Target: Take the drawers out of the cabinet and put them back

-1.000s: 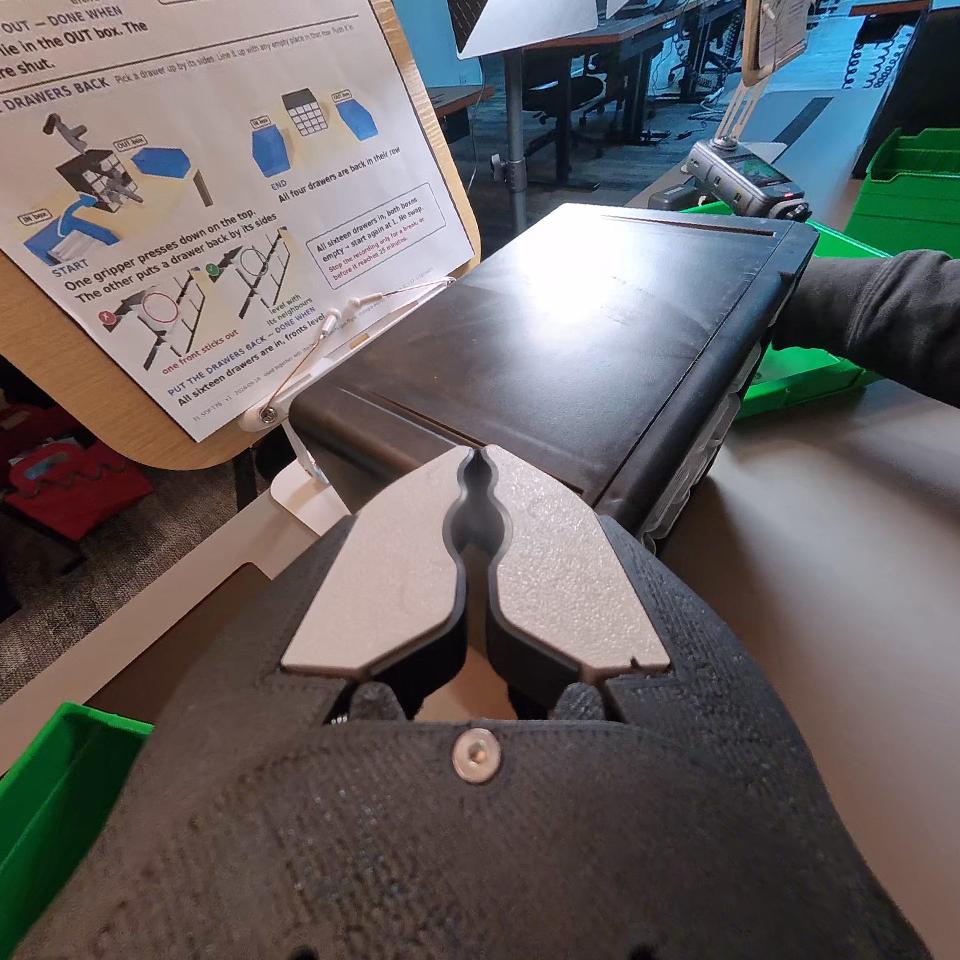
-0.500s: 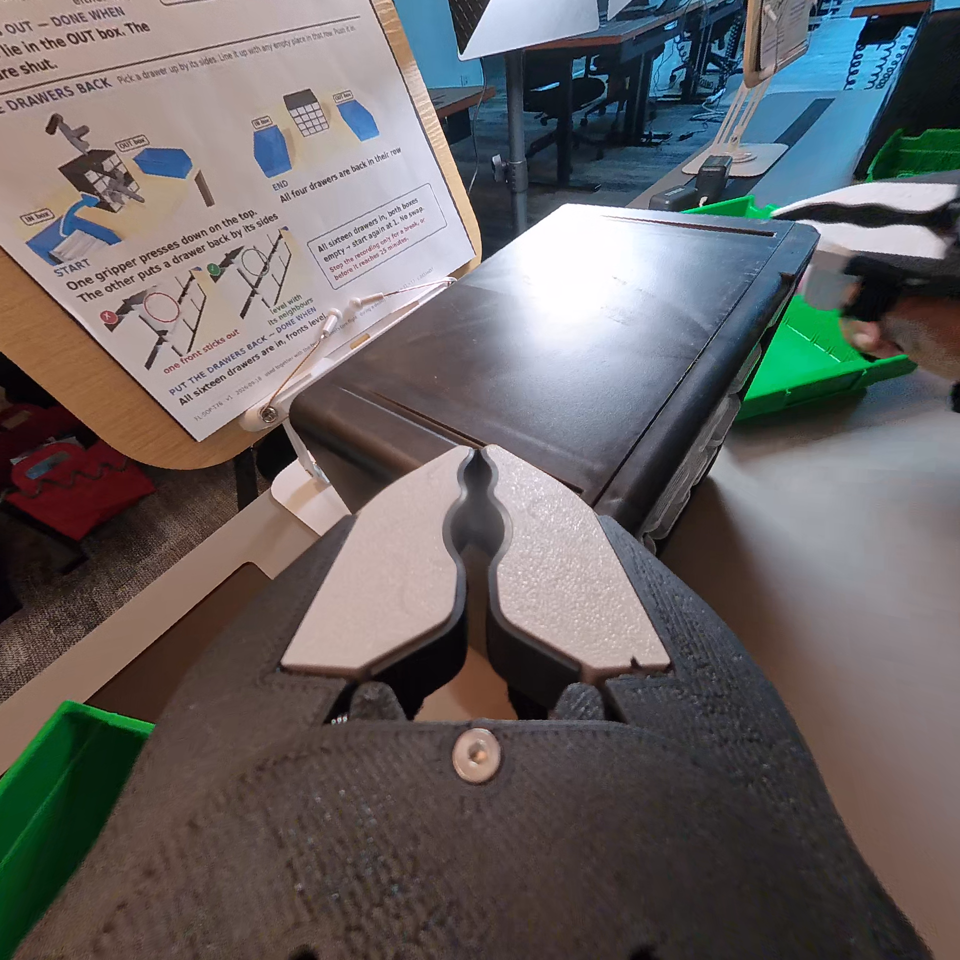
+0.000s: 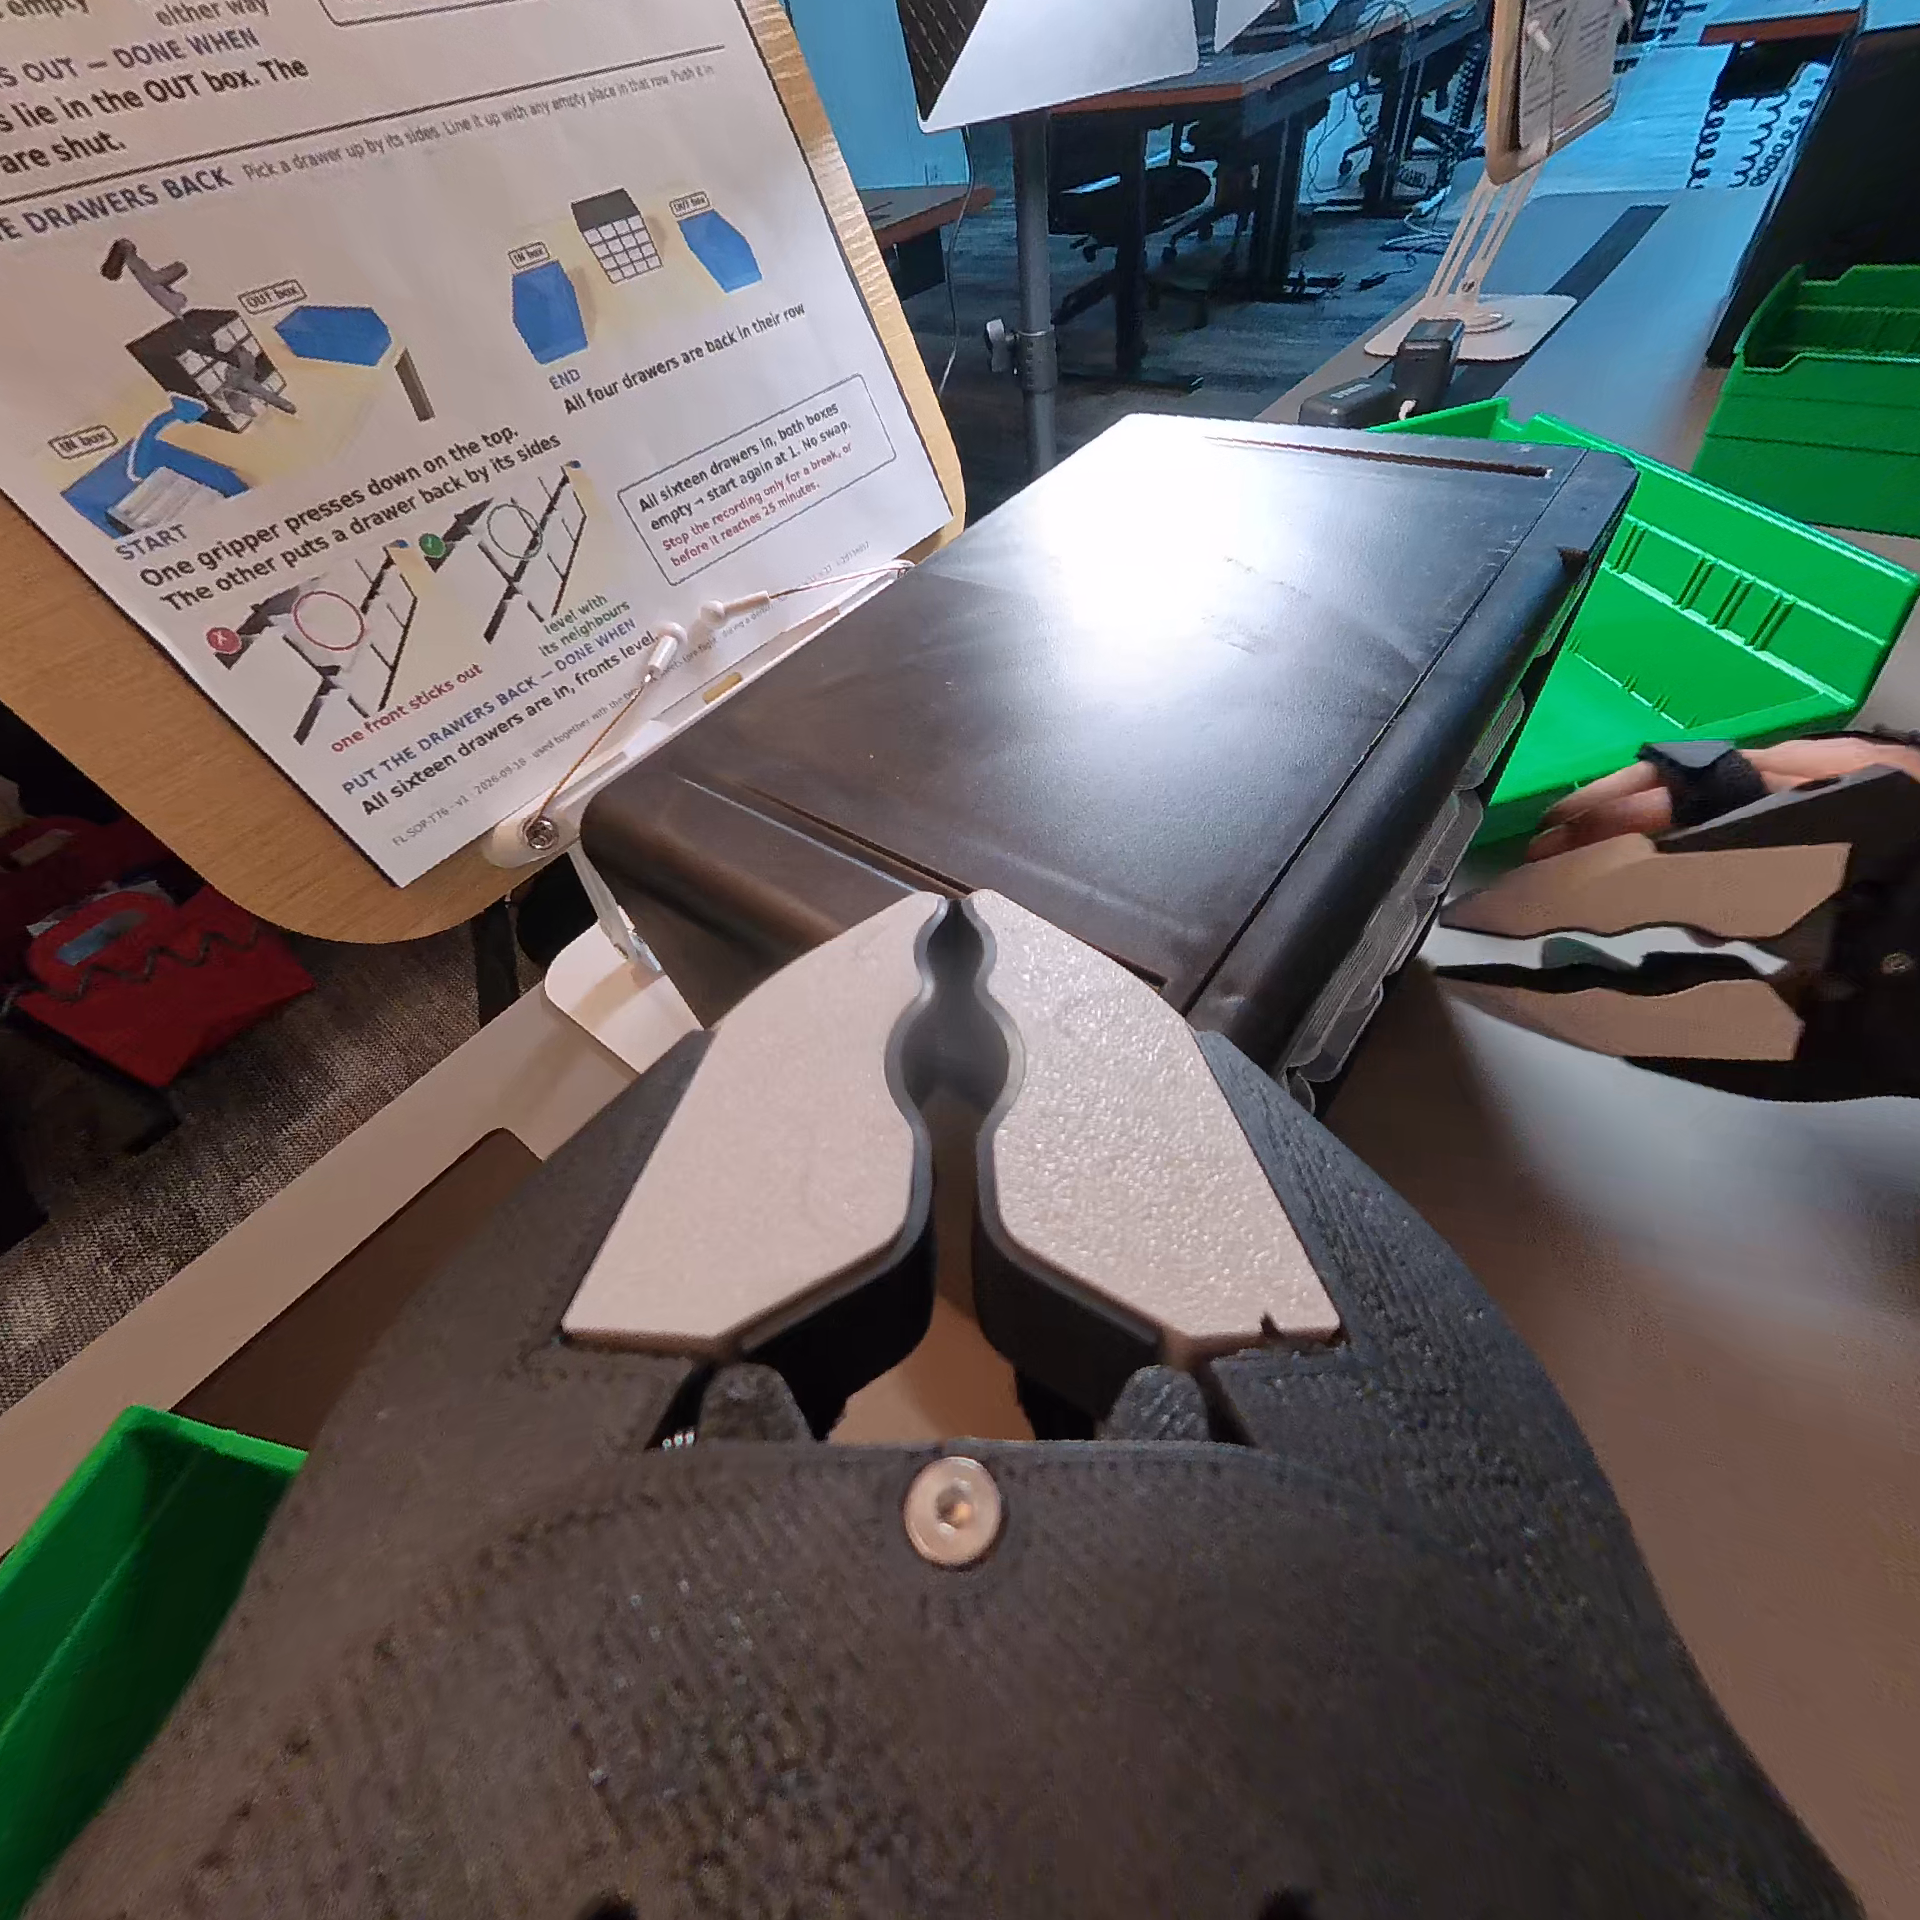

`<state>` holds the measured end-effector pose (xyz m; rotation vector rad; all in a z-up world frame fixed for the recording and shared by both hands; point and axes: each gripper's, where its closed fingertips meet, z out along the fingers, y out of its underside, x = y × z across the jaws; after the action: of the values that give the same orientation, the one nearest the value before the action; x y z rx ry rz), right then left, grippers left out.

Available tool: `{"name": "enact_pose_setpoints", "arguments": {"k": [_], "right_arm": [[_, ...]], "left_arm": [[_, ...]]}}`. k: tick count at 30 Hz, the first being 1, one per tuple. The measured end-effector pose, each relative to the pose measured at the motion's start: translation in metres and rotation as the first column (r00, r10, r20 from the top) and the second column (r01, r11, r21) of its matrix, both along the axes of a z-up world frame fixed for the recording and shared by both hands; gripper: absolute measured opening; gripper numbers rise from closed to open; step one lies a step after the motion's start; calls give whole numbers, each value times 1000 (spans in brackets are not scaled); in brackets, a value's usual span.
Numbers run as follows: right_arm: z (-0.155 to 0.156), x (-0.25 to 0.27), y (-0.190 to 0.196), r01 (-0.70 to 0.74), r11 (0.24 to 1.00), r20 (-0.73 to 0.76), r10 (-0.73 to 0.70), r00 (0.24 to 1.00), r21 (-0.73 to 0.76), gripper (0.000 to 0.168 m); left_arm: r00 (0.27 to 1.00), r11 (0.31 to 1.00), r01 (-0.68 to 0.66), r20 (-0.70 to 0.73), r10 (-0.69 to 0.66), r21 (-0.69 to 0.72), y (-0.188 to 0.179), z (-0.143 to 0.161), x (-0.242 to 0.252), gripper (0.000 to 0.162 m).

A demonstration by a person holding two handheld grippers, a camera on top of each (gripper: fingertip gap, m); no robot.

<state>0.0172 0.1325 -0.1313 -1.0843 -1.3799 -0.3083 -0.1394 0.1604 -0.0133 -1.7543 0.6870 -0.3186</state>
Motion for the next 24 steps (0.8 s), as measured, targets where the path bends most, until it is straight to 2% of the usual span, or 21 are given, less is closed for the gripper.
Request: {"name": "enact_pose_setpoints", "arguments": {"k": [5, 12, 19, 21, 24], "right_arm": [[-3, -14, 15, 18, 990, 120, -35, 992, 137, 16], [0, -12, 12, 37, 967, 133, -72, 988, 251, 10], [1, -2, -22, -83, 987, 67, 74, 995, 138, 12], [4, 2, -22, -88, 991, 27, 85, 996, 100, 19], [7, 0, -18, -114, 993, -11, 113, 994, -41, 30]], "left_arm": [[1000, 1000, 5, 0, -5, 1, 0, 0, 0, 0], [1000, 1000, 7, -1, -7, 1, 0, 0, 0, 0], [1000, 1000, 7, 1, -7, 0, 0, 0, 0, 0], [1000, 1000, 8, 3, -8, 0, 0, 0, 0, 0], [1000, 1000, 8, 5, -8, 0, 0, 0, 0, 0]]}}
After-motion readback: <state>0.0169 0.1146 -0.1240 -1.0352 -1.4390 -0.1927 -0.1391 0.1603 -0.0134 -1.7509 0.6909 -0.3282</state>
